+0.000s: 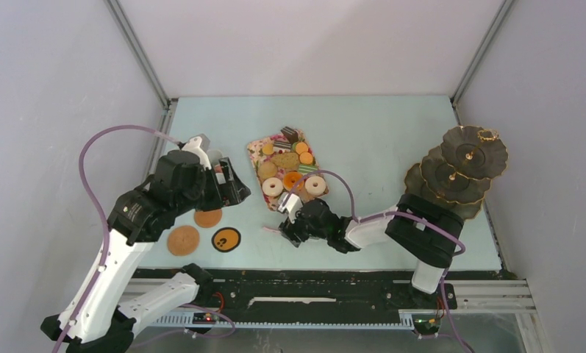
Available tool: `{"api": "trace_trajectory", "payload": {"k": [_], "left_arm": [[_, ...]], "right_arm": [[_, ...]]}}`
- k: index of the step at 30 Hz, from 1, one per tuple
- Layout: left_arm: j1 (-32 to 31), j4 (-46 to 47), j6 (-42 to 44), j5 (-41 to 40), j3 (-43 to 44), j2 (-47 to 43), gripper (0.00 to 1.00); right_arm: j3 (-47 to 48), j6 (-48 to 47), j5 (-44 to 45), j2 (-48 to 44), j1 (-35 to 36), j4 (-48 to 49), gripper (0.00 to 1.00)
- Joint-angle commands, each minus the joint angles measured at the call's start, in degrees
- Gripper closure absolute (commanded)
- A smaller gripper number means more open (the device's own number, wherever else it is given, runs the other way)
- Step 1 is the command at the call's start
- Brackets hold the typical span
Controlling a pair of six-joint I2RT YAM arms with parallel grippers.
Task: Serve the afternoon tea
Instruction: Pick up the clamp from the center of the board.
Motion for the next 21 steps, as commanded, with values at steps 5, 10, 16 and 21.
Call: {"api": "trace_trajectory", "payload": {"k": [5, 10, 16, 21], "left_arm": [[0.31, 2.97, -2.09, 0.5, 0.78, 0.29, 0.12], [0.31, 7.97, -4.17, 1.99, -2.78, 0.83, 0.12], [0.22, 20.83, -11.2, 14.95, -9.94, 4.42, 0.12], [-0.47, 30.83, -13.7, 18.29, -14.77, 7.53, 0.12]], "right_arm": [[2.5, 3.94, 10.97, -12.02, 0.28, -15.95, 0.43], [6.26, 8.21, 0.23, -21.75, -2.48, -32.18, 0.46], [9.3, 18.48, -13.78, -25.58, -9.26, -42.44, 0.55], [11.16, 21.68, -16.02, -24.02, -12.25, -41.87, 0.56]]}}
